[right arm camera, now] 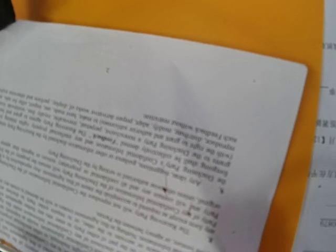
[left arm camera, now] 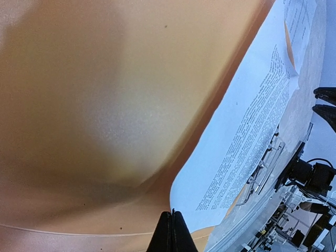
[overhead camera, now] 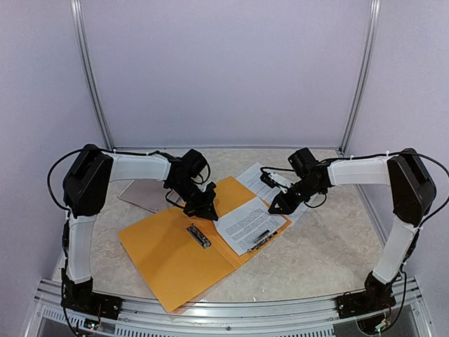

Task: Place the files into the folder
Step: Adjust the spring clip on the folder.

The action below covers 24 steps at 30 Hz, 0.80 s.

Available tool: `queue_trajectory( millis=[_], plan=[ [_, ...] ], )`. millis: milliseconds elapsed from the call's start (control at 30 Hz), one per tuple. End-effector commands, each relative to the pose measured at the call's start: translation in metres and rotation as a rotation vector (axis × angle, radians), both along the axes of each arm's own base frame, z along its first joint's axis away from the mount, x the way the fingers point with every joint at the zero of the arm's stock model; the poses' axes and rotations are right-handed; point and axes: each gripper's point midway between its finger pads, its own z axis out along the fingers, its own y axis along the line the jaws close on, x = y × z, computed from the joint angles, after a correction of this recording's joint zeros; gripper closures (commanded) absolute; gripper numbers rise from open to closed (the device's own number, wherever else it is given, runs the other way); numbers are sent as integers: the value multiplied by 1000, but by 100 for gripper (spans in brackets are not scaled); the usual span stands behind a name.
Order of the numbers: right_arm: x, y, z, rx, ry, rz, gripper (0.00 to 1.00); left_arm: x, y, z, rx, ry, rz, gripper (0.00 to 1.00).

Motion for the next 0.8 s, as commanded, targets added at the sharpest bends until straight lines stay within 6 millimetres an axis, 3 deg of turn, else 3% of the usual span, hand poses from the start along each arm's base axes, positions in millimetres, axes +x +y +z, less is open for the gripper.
queue_trajectory(
  millis=[0,567,767],
  plan=[
    [-3,3,-1,-7,1,9,85,-3,-4,13,-17,-26,16,100],
    [-3,3,-2,-10,6,10,85,-14,4,12,7,-23,12,100],
    [-3,3,-2,-13,7,9,85,-18,4,9,18,-20,6,96]
  ],
)
